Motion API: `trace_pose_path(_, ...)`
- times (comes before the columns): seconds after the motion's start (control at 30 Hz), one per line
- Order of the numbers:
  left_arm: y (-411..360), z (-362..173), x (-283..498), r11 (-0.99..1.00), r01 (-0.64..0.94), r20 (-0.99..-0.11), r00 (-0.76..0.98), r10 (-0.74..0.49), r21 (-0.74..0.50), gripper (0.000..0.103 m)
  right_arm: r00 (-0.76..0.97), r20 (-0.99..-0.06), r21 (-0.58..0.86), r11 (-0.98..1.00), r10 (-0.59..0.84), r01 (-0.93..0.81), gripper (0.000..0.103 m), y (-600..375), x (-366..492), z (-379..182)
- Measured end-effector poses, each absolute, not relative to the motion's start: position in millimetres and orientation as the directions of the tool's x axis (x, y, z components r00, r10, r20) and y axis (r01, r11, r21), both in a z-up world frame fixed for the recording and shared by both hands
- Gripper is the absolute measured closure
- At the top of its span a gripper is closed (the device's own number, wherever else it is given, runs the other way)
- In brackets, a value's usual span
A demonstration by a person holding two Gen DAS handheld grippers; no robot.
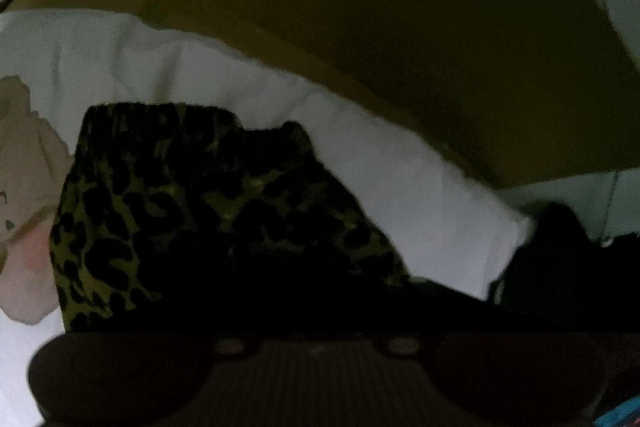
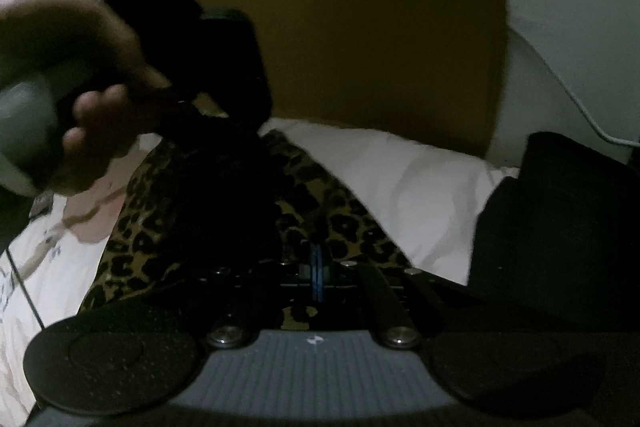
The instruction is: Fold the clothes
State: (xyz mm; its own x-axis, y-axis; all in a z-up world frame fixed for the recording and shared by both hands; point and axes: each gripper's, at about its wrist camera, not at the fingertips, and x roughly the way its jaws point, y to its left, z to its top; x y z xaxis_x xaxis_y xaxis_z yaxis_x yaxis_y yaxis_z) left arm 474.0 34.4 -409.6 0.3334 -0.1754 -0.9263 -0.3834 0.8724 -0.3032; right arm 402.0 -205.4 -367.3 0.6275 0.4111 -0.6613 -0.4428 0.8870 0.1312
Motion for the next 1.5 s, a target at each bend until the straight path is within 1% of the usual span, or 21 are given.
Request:
trace_pose_path(0.23,31,-385,482,0.879,-0.328,-0.896,0.394,-0.207,-0.347,0.103,0.632,-0.661,0.171,0.901,0.404,-0.398,0.103,-222,407,-364)
trace_pose_path(0.3,28,-381,484,0.886,-0.31,-0.893,0.397,-0.21,-0.346,0.103,0.631,-0.661,0.186,0.903,0.406,-0.386,0.101,-226,406,-363)
trace_pose_path(0.33,25,-379,485,0.89,-0.301,-0.894,0.397,-0.209,-0.342,0.103,0.631,-0.662,0.191,0.905,0.405,-0.381,0.092,-228,407,-362)
trace_pose_path(0.37,23,-378,485,0.896,-0.291,-0.894,0.398,-0.207,-0.337,0.103,0.634,-0.664,0.184,0.909,0.395,-0.374,0.067,-230,407,-363)
trace_pose_path(0.43,20,-376,486,0.905,-0.269,-0.893,0.402,-0.205,-0.329,0.103,0.66,-0.661,0.142,0.923,0.356,-0.357,0.043,-236,407,-362)
trace_pose_path(0.47,18,-375,486,0.909,-0.259,-0.892,0.404,-0.204,-0.326,0.103,0.658,-0.662,0.145,0.923,0.359,-0.357,0.042,-240,408,-362)
trace_pose_path(0.53,16,-374,486,0.917,-0.242,-0.892,0.405,-0.202,-0.317,0.103,0.651,-0.666,0.153,0.921,0.364,-0.358,0.043,-247,411,-363)
trace_pose_path(0.63,12,-373,487,0.923,-0.225,-0.892,0.404,-0.203,-0.311,0.103,0.607,-0.702,0.178,0.917,0.372,-0.357,0.044,-254,415,-370)
trace_pose_path(0.7,10,-373,488,0.924,-0.22,-0.891,0.405,-0.204,-0.312,0.103,0.576,-0.725,0.194,0.914,0.378,-0.356,0.051,-258,417,-375)
trace_pose_path(0.73,10,-373,488,0.923,-0.22,-0.891,0.405,-0.206,-0.314,0.103,0.56,-0.736,0.204,0.913,0.381,-0.354,0.059,-261,419,-378)
trace_pose_path(0.77,10,-372,488,0.922,-0.221,-0.89,0.406,-0.208,-0.317,0.103,0.543,-0.746,0.222,0.912,0.386,-0.345,0.071,-263,420,-381)
trace_pose_path(0.8,10,-372,488,0.922,-0.221,-0.89,0.405,-0.209,-0.318,0.103,0.534,-0.751,0.233,0.912,0.389,-0.336,0.079,-265,421,-384)
trace_pose_path(0.83,9,-373,488,0.922,-0.222,-0.89,0.405,-0.209,-0.317,0.103,0.526,-0.756,0.243,0.913,0.391,-0.328,0.096,-267,422,-387)
trace_pose_path(0.87,9,-373,488,0.923,-0.221,-0.891,0.404,-0.208,-0.316,0.103,0.526,-0.755,0.25,0.913,0.392,-0.321,0.098,-269,421,-389)
trace_pose_path(0.93,7,-374,490,0.925,-0.22,-0.891,0.406,-0.202,-0.31,0.103,0.527,-0.752,0.266,0.914,0.396,-0.307,0.101,-272,420,-389)
trace_pose_path(1.07,6,-380,495,0.921,-0.227,-0.89,0.407,-0.206,-0.316,0.103,0.528,-0.747,0.297,0.913,0.404,-0.279,0.103,-279,420,-390)
trace_pose_path(1.23,4,-392,502,0.915,-0.24,-0.893,0.398,-0.212,-0.324,0.103,0.532,-0.754,0.29,0.922,0.385,-0.257,0.103,-280,418,-393)
trace_pose_path(1.37,-2,-403,501,0.921,-0.215,-0.89,0.4,-0.219,-0.324,0.103,0.528,-0.763,0.279,0.926,0.374,-0.252,0.103,-282,415,-393)
trace_pose_path(1.5,1,-412,500,0.902,-0.233,-0.875,0.417,-0.246,-0.364,0.103,0.521,-0.77,0.278,0.929,0.369,-0.246,0.103,-283,414,-390)
